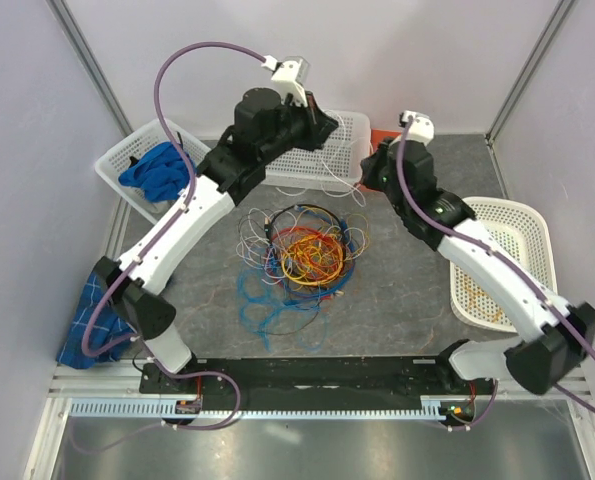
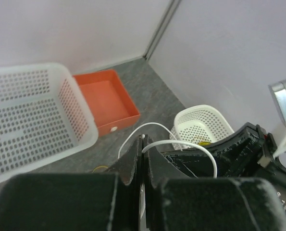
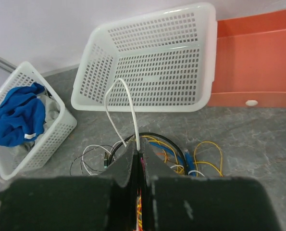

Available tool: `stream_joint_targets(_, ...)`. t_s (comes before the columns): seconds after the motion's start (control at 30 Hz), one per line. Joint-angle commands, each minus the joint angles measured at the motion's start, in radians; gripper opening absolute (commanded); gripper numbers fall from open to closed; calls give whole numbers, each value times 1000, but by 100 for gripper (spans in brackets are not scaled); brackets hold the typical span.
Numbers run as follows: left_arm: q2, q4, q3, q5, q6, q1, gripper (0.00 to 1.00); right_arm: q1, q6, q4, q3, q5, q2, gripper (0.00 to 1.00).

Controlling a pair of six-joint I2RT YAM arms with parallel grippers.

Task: Untangle the cables

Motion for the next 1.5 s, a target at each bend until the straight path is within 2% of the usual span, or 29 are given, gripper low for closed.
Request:
stream_joint_targets(0.0,56,47,22,112,-155,157,2,-6,-4,198,38,-9,126,0)
stream_joint_targets(0.13,168,115,39,193,-203,251,2,-41,-3,362,29,-18,233,0)
stream_joint_targets(0.2,217,164,81,215,-212,295,2,-63,0,376,69,-36,325,0)
stream_joint_targets(0.27,314,174,143,257,-239,338,2,-93,3,379,148,-80,393,0)
stream_joint_targets(0.4,483,178,359,342,-269,392,2,-123,-9,388,286,-119,580,0)
stream_joint_targets(0.57,639,264,477,434,-321,438,2,-132,-27,379,471,-147,740,0)
stream_joint_targets(0.6,682,284,502,446,-330,443,9,-135,-31,376,494,-153,784,0)
stream_joint_targets(0.67,721,358,542,480,-348,452,17,-142,-32,373,552,-156,820,0)
stream_joint_targets(0.73,761,376,566,471,-352,456,29,-156,-20,370,606,-189,870,8)
stream_joint_targets(0.77,768,387,574,474,-355,459,36,-162,-20,368,627,-208,901,18)
stream_joint_targets(0.8,771,393,574,474,-355,461,57,-164,-21,356,670,-240,913,48)
stream_joint_targets(0.83,774,402,574,497,-359,466,84,-164,-24,345,692,-251,924,60)
stream_joint_targets(0.87,773,419,573,514,-358,466,99,-166,-34,333,710,-259,932,68)
stream_joint_targets(0.9,765,416,570,522,-346,466,100,-163,-34,324,719,-257,927,77)
stream_joint_targets(0.93,738,416,562,520,-341,466,100,-162,-34,325,712,-249,918,80)
stream_joint_targets(1.0,684,432,499,508,-329,466,100,-159,-34,330,678,-240,874,84)
stream_joint_targets(1.13,511,442,341,422,-289,452,100,-138,-43,348,549,-213,756,84)
stream_joint_targets(1.23,329,439,148,323,-289,433,100,-100,-50,368,388,-208,642,82)
stream_joint_targets(1.27,219,436,20,293,-295,426,100,-86,-52,379,336,-208,586,81)
stream_joint_targets(1.33,115,427,-118,202,-286,383,100,-34,-58,436,165,-200,529,79)
stream_joint_targets(1.37,56,422,-253,169,-266,358,100,-12,-60,449,112,-191,483,78)
stream_joint_targets(1.4,-41,412,-318,125,-196,325,100,30,-61,471,16,-158,461,78)
stream_joint_targets(1.43,-89,368,-378,-37,-157,227,100,52,-66,477,-27,-144,441,78)
stream_joint_targets(1.47,-130,363,-460,-258,-87,140,100,71,-55,483,-69,-130,403,78)
